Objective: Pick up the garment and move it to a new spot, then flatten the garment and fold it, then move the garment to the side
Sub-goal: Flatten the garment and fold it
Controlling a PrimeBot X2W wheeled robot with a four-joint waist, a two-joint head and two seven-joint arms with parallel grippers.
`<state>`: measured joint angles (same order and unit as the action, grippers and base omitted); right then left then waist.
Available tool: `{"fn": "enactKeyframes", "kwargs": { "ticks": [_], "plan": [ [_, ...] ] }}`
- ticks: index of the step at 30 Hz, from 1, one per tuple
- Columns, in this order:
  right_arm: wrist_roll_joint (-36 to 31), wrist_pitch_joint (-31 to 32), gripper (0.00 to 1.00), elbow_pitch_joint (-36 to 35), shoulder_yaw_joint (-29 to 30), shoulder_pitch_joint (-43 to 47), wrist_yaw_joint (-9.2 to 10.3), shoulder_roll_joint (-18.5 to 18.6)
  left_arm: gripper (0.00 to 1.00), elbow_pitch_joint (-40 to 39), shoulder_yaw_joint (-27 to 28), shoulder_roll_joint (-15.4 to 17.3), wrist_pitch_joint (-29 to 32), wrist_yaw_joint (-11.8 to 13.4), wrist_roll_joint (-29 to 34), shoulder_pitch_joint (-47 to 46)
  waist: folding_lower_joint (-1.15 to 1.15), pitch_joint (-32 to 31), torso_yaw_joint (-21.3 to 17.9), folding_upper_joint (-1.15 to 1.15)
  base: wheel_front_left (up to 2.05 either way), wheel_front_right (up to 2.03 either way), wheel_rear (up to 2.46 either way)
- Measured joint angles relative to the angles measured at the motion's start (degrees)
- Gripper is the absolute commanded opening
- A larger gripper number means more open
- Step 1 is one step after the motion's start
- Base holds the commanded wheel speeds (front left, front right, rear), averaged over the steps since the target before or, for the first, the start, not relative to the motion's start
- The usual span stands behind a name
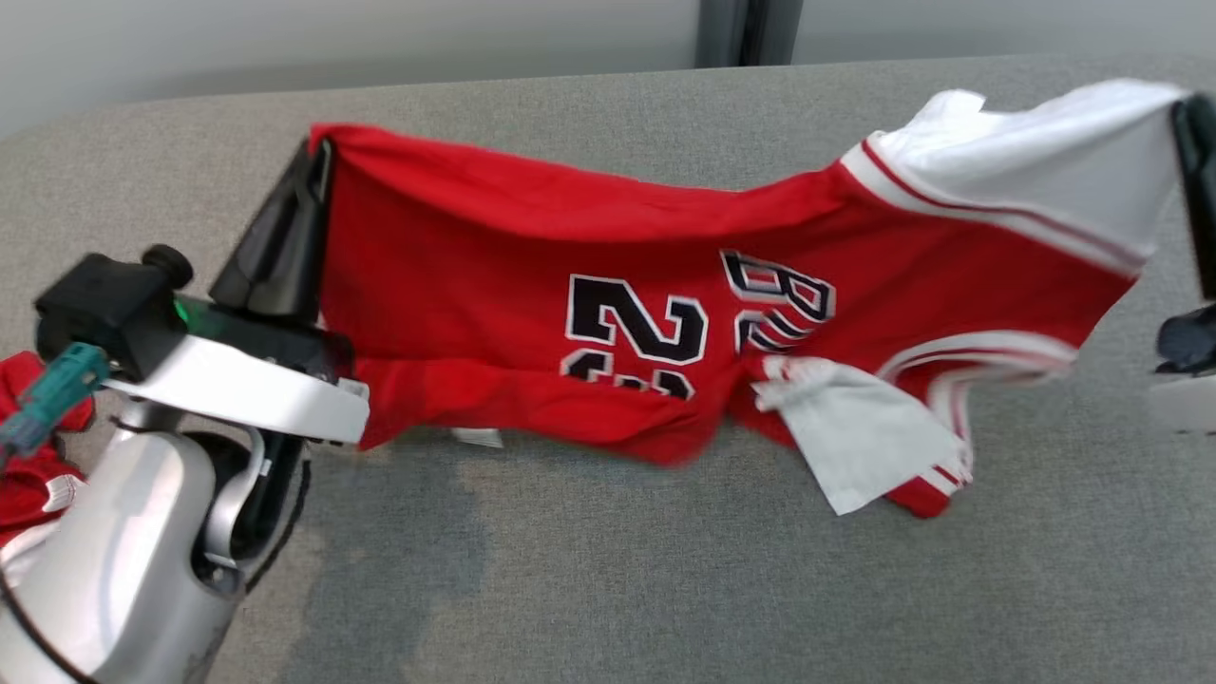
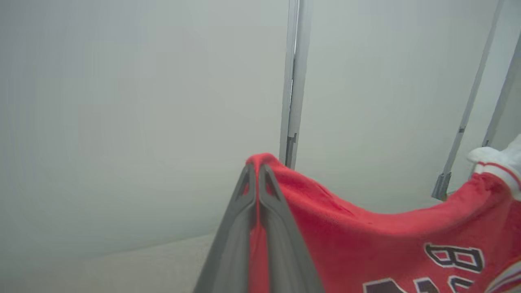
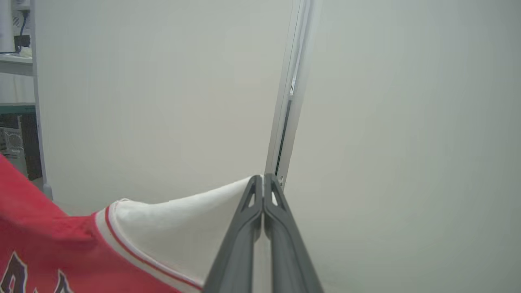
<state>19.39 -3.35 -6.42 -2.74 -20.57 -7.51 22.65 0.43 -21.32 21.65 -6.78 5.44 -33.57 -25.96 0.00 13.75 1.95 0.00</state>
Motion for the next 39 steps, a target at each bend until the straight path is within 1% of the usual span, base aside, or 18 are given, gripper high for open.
{"fn": "enactKeyframes", "kwargs": {
  "ticks": [8,11,16,18,20,21,25,31,35,39],
  "plan": [
    [-0.27,3.8,0.0,-9.14,4.85,-3.63,0.0,3.21,0.0,-12.32,2.44,3.26,1.31,3.63,3.42,-2.96,0.0,-1.09,0.06,0.0,0.0,0.0,0.0],
    [-0.14,5.5,0.0,-11.65,6.12,-3.77,0.0,3.36,0.0,-15.4,2.81,4.27,2.53,4.75,4.14,-2.97,0.0,-1.27,0.0,0.0,0.0,0.0,0.0],
    [0.45,7.23,0.0,-13.14,6.12,-3.53,0.0,3.1,0.0,-17.53,2.93,4.81,3.81,5.7,4.28,-2.93,0.0,-1.06,-0.18,0.0,0.0,0.0,0.0],
    [1.03,7.55,0.0,-12.89,5.64,-3.58,0.0,3.01,0.0,-17.52,2.92,4.86,4.1,5.72,4.42,-2.93,0.0,-0.89,-0.29,0.0,0.0,0.0,0.0],
    [2.01,7.9,0.0,-10.96,4.01,-4.66,0.0,3.69,0.0,-16.61,2.83,4.79,4.26,5.7,4.37,-3.38,0.0,-0.52,-0.41,0.0,0.0,0.0,0.0],
    [2.89,7.89,0.0,-10.26,3.23,-5.58,0.0,3.91,0.0,-15.95,2.93,4.78,4.34,5.63,4.21,-4.1,0.0,-0.27,-0.5,0.0,0.0,0.0,0.0],
    [5.6,7.32,0.0,-4.58,0.0,-12.15,0.0,5.71,0.0,-10.7,2.91,4.13,4.49,3.53,2.69,-9.07,0.0,1.19,-0.78,0.0,0.0,0.0,0.0],
    [9.66,4.88,0.0,7.67,-5.87,-28.1,0.0,8.5,0.0,1.91,2.4,1.38,3.53,-0.67,1.24,-21.5,0.0,4.29,-0.7,0.0,0.0,0.0,0.0],
    [10.91,2.26,0.0,16.06,-10.37,-40.62,0.0,8.86,0.0,12.28,1.87,-0.73,1.96,-3.01,1.3,-31.1,0.0,6.39,-0.34,0.0,0.0,0.0,0.0],
    [11.34,-1.26,0.0,24.77,-13.08,-52.49,0.0,7.83,0.0,21.58,1.32,-2.92,-0.93,-4.69,2.4,-40.06,0.0,8.07,0.26,0.0,0.0,0.0,0.0]
  ]
}}
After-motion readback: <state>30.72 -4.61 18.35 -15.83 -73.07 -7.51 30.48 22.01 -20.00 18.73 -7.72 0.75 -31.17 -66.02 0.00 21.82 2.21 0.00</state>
